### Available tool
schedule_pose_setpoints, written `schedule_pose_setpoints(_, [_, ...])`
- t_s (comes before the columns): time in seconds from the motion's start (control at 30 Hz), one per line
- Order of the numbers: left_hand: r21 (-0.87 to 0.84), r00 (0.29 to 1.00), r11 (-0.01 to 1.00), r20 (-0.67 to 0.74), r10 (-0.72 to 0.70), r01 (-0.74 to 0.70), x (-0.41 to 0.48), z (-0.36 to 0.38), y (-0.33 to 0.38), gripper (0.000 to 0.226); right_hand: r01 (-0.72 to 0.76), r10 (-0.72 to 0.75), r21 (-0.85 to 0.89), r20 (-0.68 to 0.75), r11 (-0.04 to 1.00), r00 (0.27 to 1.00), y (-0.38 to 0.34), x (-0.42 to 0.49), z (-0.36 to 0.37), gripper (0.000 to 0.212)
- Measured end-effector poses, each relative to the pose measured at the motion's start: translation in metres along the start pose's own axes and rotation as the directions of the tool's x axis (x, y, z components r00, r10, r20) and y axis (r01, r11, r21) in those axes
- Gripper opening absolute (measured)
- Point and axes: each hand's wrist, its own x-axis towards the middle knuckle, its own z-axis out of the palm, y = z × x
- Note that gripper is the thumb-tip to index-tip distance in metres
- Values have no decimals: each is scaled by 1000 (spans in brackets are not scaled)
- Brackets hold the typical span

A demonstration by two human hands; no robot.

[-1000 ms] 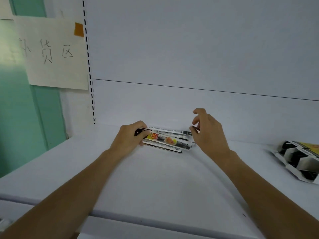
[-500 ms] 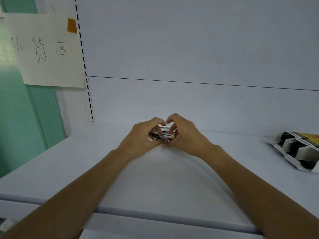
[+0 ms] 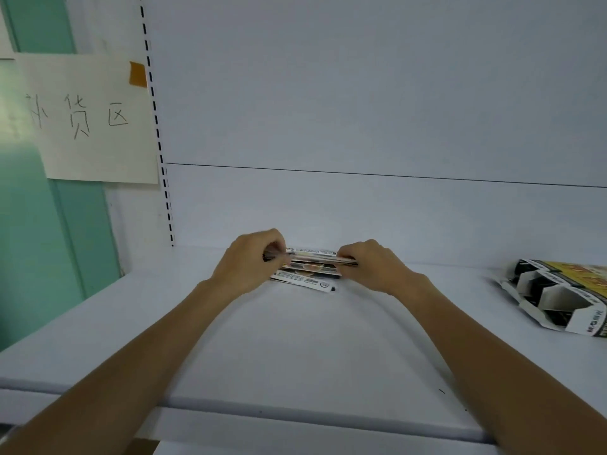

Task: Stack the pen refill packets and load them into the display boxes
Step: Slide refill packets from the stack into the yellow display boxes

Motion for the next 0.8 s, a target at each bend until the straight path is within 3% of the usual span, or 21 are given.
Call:
schedule_pose_setpoints(0.07, [345, 981, 938, 170, -95, 31, 4, 6, 4, 61, 39, -36, -124, 19, 991, 999, -2, 3, -6, 8])
schedule_pose_setpoints(0.1, [419, 979, 908, 196, -57, -31, 8, 10, 10, 75, 55, -52, -145, 23, 988, 998, -3, 4, -9, 8])
schedule_pose_setpoints(0.2, [495, 961, 834, 236, 142, -245, 19, 26, 37, 68, 97, -96, -116, 18, 989, 995, -3, 2, -19, 11])
schedule_pose_setpoints(0.27, [566, 939, 758, 288, 185, -323, 20, 35, 51, 55, 111, -112, -72, -15, 991, 994, 1, -6, -28, 15])
schedule_pose_setpoints(0.43, [422, 945, 862, 276, 174, -282, 20, 59, 82, 50, 101, -102, -24, -26, 995, 994, 46, -38, -48, 31])
schedule_pose_setpoints(0.57, [283, 947, 925, 267, 178, -253, 23, 83, 115, 43, -5, 4, 112, 8, 994, 1000, 119, -86, -77, 92])
schedule_pose_setpoints(0.67, [175, 931, 959, 330, 157, -224, 26, 108, 145, 41, -81, 80, -54, -22, 995, 997, 178, -129, -104, 96])
schedule_pose_setpoints(0.8, [152, 956, 979, 277, 93, -139, 30, 143, 189, 42, -160, 154, -179, -47, 971, 987, 253, -184, -127, 95])
